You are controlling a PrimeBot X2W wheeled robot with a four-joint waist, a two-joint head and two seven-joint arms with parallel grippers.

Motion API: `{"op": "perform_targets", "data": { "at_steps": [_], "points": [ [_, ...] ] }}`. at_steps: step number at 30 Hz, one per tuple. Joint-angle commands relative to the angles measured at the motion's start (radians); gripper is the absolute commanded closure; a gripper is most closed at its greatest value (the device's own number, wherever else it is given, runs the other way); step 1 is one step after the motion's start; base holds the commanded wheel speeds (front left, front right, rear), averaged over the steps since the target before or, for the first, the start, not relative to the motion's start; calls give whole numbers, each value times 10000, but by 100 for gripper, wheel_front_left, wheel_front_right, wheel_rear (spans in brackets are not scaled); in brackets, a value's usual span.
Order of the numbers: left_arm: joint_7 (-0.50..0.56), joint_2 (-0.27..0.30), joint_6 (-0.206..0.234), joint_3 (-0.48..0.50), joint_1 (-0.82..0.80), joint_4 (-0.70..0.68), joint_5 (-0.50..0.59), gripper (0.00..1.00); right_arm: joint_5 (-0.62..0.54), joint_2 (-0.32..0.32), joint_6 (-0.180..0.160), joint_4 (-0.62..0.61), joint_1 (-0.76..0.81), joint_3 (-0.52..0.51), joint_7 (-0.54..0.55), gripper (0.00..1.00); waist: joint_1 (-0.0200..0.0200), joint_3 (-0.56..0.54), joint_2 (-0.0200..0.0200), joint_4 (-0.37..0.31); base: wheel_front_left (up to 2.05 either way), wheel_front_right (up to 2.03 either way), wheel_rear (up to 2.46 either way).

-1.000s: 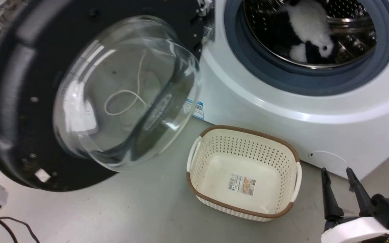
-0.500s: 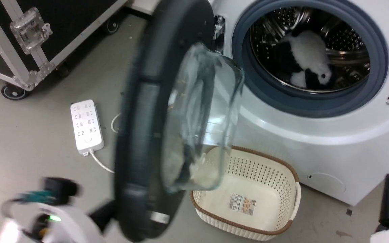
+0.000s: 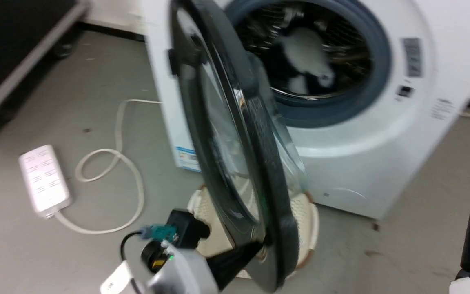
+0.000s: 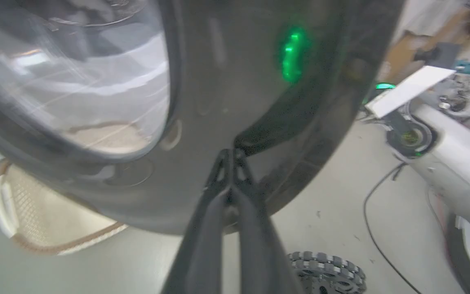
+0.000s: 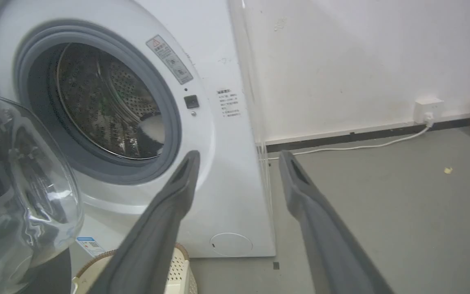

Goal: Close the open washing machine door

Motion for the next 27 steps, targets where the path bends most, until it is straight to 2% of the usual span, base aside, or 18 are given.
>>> {"op": "perform_targets", "data": {
  "at_steps": [1, 4, 5, 7, 9, 12, 14, 20, 23, 24, 27],
  "points": [
    [-376, -193, -44, -247, -534, 328, 179, 100, 86, -8, 10, 20, -80, 59, -44, 0, 0, 237, -1, -932, 0, 0, 0],
    [-920, -425, -44, -706, -1346, 1149, 520, 100, 142, -8, 10, 36, -146, 80, -45, 0, 0, 385, -1, -1623, 0, 0, 0],
    [-1493, -754, -44, -885, -2149, 2138, 979, 100, 168, -8, 10, -1, -220, 101, -45, 0, 0, 579, -1, -2268, 0, 0, 0],
    [-1637, -879, -44, -919, -2421, 2503, 1136, 100, 185, -8, 10, -10, -252, 121, -45, 0, 0, 658, -1, -2467, 0, 0, 0],
    [-2083, -1338, -16, -944, -3256, 3638, 1615, 100, 287, -8, 10, -11, -354, 179, -45, 0, 0, 874, -1, -2986, 0, 0, 0],
    [-2442, -1654, 86, -940, -3811, 4385, 2006, 100, 372, -8, 10, 21, -412, 215, -45, 0, 0, 995, -1, -3277, 0, 0, 0],
    [-3038, -2109, 356, -837, -4536, 5454, 2445, 100, 480, -8, 10, 54, -487, 322, -45, 0, 0, 1155, -1, -3619, 0, 0, 0],
    [-3833, -2758, 700, -595, -5337, 7042, 2665, 100, 562, -8, 10, 103, -536, 426, -45, 0, 0, 1194, -1, -3826, 0, 0, 0],
    [-4244, -3006, 666, -373, -5437, 7624, 2440, 100, 561, -8, 10, 147, -468, 485, -45, 0, 0, 990, -1, -3662, 0, 0, 0],
    [-4639, -3102, 655, -80, -5379, 7754, 2169, 100, 510, -8, 10, 156, -377, 474, -45, 0, 0, 758, -1, -3419, 0, 0, 0],
    [-5091, -3047, 760, 314, -5287, 7688, 1960, 100, 433, -8, 10, 149, -296, 505, -45, 0, 0, 529, -1, -3166, 0, 0, 0]
  ]
}}
